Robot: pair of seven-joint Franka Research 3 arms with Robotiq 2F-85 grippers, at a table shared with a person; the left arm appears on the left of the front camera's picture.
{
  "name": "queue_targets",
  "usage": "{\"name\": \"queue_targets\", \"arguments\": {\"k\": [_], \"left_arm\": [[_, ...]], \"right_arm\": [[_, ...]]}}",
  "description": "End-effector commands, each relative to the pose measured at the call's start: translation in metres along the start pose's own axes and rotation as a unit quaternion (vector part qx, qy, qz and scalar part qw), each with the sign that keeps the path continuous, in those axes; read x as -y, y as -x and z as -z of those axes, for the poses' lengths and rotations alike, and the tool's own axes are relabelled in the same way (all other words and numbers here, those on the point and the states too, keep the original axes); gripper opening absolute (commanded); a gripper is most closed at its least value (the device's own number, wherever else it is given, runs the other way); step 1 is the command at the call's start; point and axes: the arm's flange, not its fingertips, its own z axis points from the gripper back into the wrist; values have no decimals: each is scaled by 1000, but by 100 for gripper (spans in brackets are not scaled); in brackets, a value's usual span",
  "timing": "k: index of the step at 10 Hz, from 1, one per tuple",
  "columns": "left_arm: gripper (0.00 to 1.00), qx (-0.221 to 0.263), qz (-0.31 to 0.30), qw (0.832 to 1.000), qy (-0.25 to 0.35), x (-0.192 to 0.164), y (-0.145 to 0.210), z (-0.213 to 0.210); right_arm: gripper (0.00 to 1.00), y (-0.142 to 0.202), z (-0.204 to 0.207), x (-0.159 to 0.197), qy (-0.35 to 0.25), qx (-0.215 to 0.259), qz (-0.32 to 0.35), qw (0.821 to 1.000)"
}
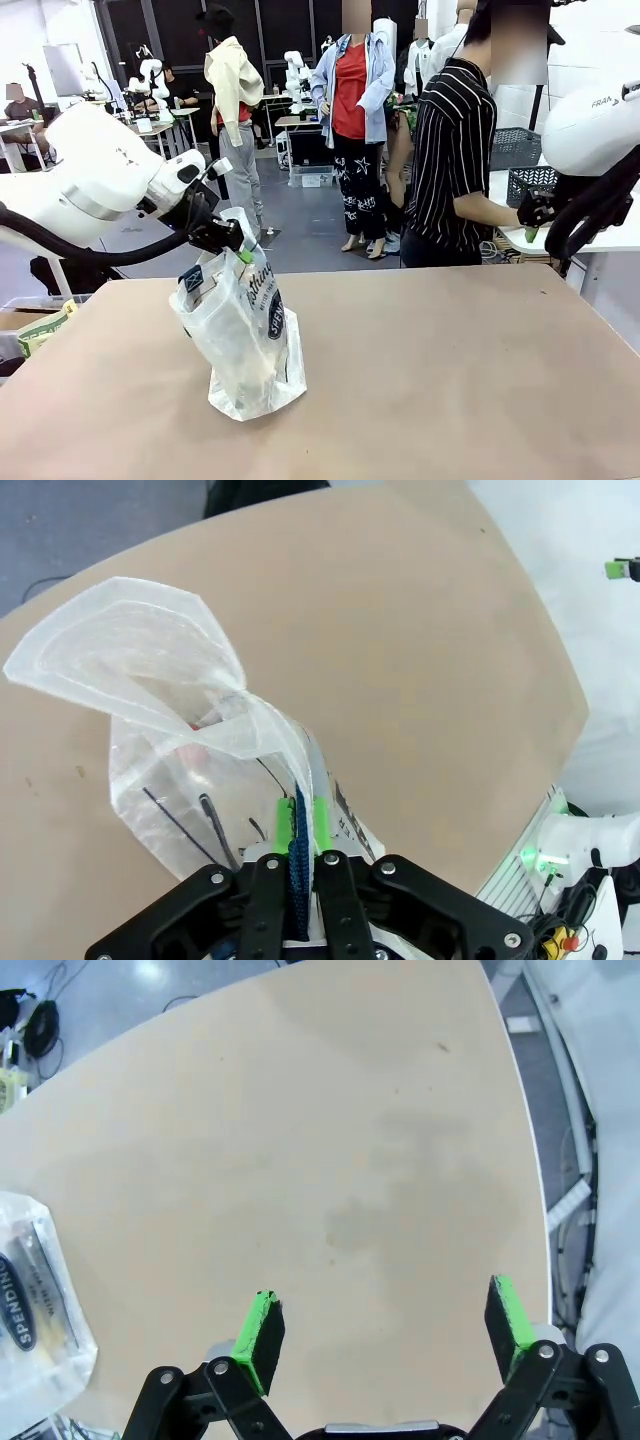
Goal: Transfer purchased items from the store into the shopping bag.
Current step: Move the Reusable shopping bag to the right side of the table.
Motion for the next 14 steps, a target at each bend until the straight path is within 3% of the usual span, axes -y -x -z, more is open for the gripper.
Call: {"name": "queue_targets", "arguments": {"k": [1,5,8,10,12,14], "left_arm": [[0,22,-26,997,-66,-7,17,-27],[0,56,-53,987,-143,-23,24,-94],[0,95,-123,963,-219,-44,46,-158],[0,79,-174,942,-277,-64,65,-197],[0,67,-216,930,-288,-89,87,-231],[0,41,-221,934,-279,-113,101,-232]], "right_arm": [[100,0,2,0,6,-1,-6,1000],[100,0,2,0,6,-1,-6,1000],[100,0,2,0,6,-1,-6,1000],[100,0,2,0,6,-1,-6,1000],[100,0,2,0,6,-1,-6,1000],[100,0,2,0,6,-1,-6,1000]]}}
